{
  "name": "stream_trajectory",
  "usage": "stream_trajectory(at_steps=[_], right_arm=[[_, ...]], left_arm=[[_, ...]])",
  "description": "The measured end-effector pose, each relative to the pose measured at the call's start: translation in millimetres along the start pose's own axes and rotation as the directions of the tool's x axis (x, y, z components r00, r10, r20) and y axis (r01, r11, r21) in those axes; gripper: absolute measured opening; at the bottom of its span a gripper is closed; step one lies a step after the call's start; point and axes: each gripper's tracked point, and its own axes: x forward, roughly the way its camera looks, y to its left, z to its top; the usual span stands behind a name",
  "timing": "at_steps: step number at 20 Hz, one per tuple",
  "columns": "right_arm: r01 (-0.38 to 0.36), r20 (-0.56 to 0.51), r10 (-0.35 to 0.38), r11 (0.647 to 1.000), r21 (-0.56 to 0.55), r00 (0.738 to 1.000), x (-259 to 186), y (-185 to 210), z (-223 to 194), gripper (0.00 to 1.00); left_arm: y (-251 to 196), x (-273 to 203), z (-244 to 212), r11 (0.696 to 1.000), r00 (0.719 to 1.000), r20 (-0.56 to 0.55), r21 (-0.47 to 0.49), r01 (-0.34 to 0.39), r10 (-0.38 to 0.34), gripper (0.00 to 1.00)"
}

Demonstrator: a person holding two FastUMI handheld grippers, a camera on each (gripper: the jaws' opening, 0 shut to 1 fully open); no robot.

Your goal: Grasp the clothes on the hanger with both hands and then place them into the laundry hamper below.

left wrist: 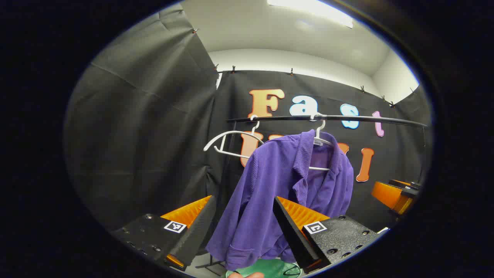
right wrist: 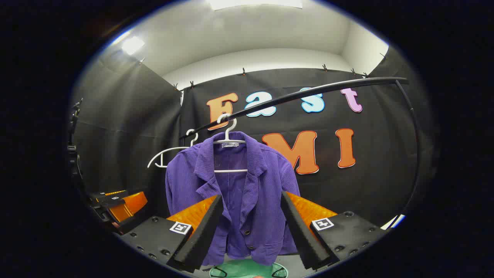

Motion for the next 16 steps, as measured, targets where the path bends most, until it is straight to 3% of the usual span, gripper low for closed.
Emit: stream_trajectory(at_steps=[3,6,10,13,14,15,16], right_arm=[[0.007,-0.003,-0.007,1.0,0.004,1.0,3.7,-18.8,-2.9,0.89],[0.005,-0.009,-0.004,1.0,0.02,1.0,5.0,-30.2,-7.1,0.89],[0.016,-0.017,-0.016,0.999,0.036,1.0,5.3,-42.8,-12.6,0.89],[0.031,-0.019,-0.031,0.998,0.047,0.999,5.1,-51.6,-13.8,0.89],[0.038,-0.019,-0.037,0.998,0.049,0.999,4.1,-54.7,-14.1,0.89],[0.045,-0.018,-0.044,0.998,0.051,0.999,3.9,-57.4,-14.3,0.89],[0.05,-0.018,-0.049,0.997,0.053,0.999,3.3,-59.3,-14.5,0.98]], left_arm=[[-4.0,-1.2,-0.9,0.999,0.999,0.011,0.04,-0.03,0.03,0.95],[-11.1,-1.4,-3.3,0.999,1.0,0.015,0.022,-0.028,0.027,0.99],[-20.5,0.8,-7.7,0.999,1.0,0.004,0.03,-0.022,0.022,0.95],[-22.1,4.0,-6.6,0.998,1.0,0.007,0.051,-0.024,0.024,0.99],[-22.9,5.1,-5.8,0.998,1.0,0.01,0.054,-0.025,0.025,0.92],[-24.3,5.3,-4.7,0.998,1.0,0.014,0.051,-0.023,0.022,0.92],[-25.0,5.5,-4.1,0.999,1.0,0.017,0.045,-0.019,0.018,0.95]])
